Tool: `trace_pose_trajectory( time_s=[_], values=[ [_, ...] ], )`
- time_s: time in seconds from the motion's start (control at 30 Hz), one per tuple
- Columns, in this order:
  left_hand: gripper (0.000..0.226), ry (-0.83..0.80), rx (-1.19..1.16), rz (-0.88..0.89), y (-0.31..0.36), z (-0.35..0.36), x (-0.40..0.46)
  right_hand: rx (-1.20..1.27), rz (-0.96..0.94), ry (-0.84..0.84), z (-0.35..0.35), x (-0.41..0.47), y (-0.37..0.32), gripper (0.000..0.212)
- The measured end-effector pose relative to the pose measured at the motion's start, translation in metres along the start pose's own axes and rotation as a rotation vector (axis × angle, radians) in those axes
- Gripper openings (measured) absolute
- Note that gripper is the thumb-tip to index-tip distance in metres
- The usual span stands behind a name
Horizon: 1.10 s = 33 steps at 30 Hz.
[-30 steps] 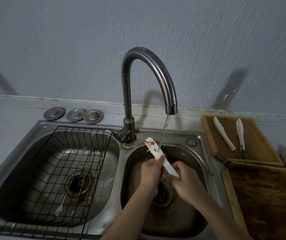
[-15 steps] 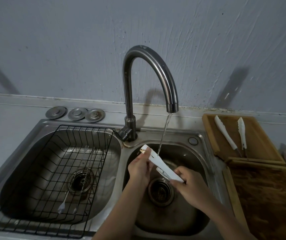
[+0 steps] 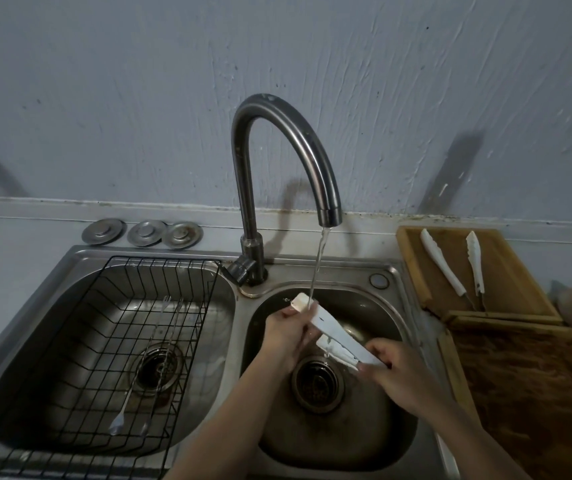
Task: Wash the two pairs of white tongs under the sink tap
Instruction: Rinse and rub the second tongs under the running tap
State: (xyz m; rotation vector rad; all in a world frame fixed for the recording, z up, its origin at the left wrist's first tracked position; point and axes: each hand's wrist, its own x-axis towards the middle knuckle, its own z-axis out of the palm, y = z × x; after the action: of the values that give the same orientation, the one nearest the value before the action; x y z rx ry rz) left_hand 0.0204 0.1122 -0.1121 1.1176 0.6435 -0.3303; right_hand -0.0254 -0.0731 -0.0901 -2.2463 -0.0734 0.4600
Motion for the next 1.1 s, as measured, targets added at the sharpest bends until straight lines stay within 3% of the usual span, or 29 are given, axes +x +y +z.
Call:
trace_pose_trajectory(
  time_s=[0.13,0.37,0.63,0.83,1.0,1.1],
  values=[
    [0.044,-0.005,0.101,0.02,-0.002,0.002,-0.004,-0.006,0.016,-0.009,-0.001,-0.001,0.004,0.005],
    [0.032,-0.083,-0.101,0.051,-0.008,0.002,-0.005,-0.017,-0.007,0.068,-0.001,-0.002,0.002,0.008],
    [0.051,-0.112,-0.055,0.137,-0.006,0.001,-0.01,-0.128,-0.103,0.115,0.002,-0.005,0.0,0.015],
    [0.04,-0.066,-0.085,0.152,-0.008,0.0,-0.004,-0.148,-0.113,0.113,0.003,-0.006,0.0,0.018],
    [0.055,-0.085,0.062,0.193,-0.012,0.002,-0.006,-0.092,-0.105,0.106,0.005,-0.006,0.0,0.014],
    [0.047,-0.069,0.024,0.176,-0.01,0.002,-0.004,-0.066,-0.099,0.108,0.003,-0.006,0.0,0.011]
  ],
)
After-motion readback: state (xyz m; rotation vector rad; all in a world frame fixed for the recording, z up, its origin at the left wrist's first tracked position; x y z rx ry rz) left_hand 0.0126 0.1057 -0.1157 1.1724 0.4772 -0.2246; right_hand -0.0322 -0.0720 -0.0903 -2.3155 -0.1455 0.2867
